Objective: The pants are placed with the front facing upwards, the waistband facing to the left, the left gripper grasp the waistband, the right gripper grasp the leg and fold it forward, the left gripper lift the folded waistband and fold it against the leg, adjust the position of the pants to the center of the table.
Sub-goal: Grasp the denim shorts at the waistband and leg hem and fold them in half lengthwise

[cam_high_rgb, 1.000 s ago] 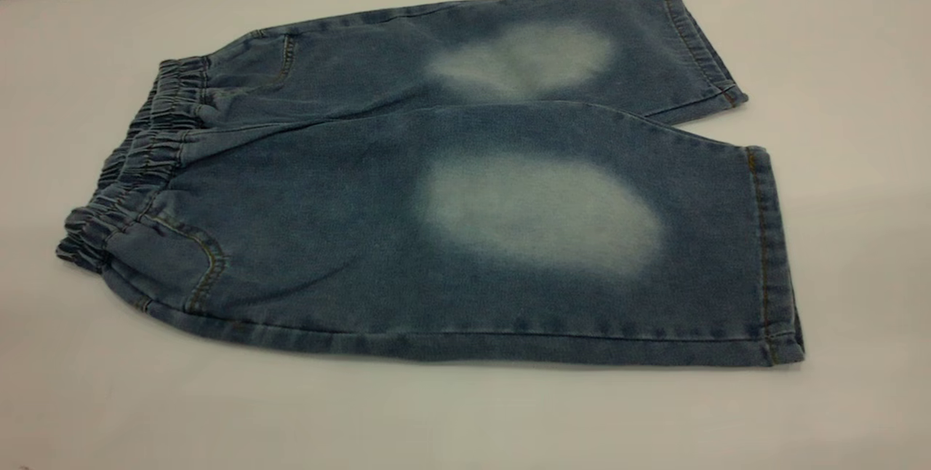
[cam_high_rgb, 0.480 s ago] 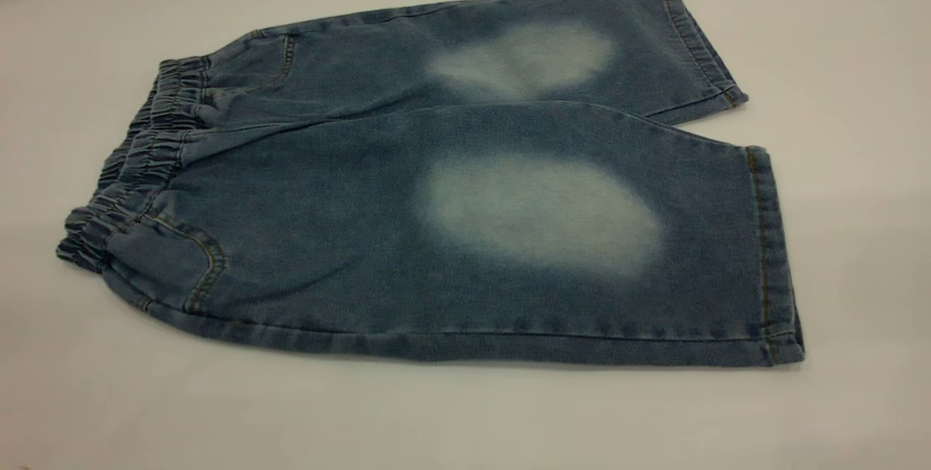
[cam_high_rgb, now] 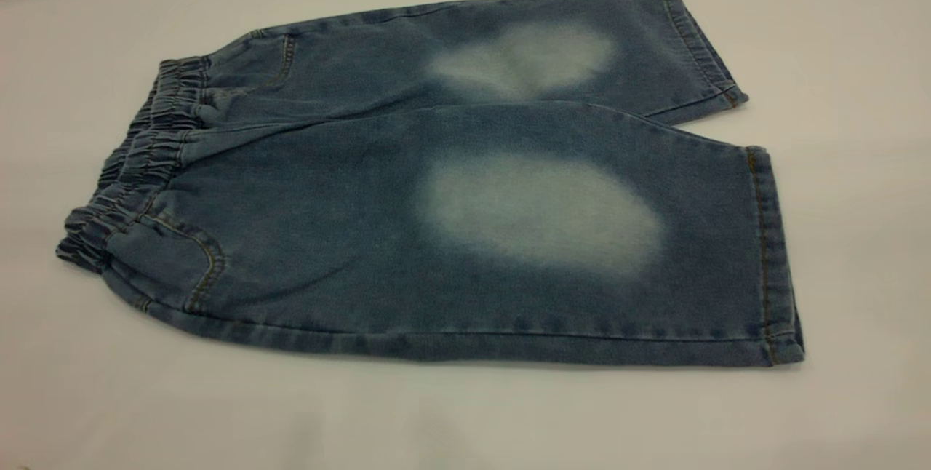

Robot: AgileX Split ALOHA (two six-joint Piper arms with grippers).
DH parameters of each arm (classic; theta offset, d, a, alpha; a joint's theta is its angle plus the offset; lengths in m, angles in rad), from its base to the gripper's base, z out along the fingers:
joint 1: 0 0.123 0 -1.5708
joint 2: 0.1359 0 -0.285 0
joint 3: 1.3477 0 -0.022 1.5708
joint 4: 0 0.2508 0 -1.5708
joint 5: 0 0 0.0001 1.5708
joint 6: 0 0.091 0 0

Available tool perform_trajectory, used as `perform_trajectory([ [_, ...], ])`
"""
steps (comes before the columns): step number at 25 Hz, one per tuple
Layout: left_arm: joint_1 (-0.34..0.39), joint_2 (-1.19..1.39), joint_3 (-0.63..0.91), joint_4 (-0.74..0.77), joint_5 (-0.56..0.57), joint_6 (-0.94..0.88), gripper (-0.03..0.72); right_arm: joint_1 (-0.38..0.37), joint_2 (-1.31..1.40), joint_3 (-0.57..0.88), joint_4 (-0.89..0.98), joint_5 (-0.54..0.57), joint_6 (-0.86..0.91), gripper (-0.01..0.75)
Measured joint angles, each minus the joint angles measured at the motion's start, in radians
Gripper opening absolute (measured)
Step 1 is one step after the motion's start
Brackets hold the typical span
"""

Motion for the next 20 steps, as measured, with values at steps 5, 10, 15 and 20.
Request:
perform_trajectory([
  [5, 0.0, 0.236, 0.0, -0.086, -0.226, -0.011, 0.531, 0.0, 0.223, 0.0, 0.094, -0.121, -0.034, 0.479],
  [10, 0.0, 0.502, 0.0, -0.122, -0.436, -0.01, 0.531, 0.0, 0.442, 0.0, 0.246, -0.167, -0.183, 0.479],
  [15, 0.0, 0.738, 0.0, -0.121, -0.608, -0.01, 0.531, 0.0, 0.668, 0.0, 0.371, -0.153, -0.319, 0.479],
  [20, 0.0, 0.902, 0.0, -0.118, -0.727, -0.008, 0.531, 0.0, 0.898, 0.0, 0.44, -0.139, -0.438, 0.479],
])
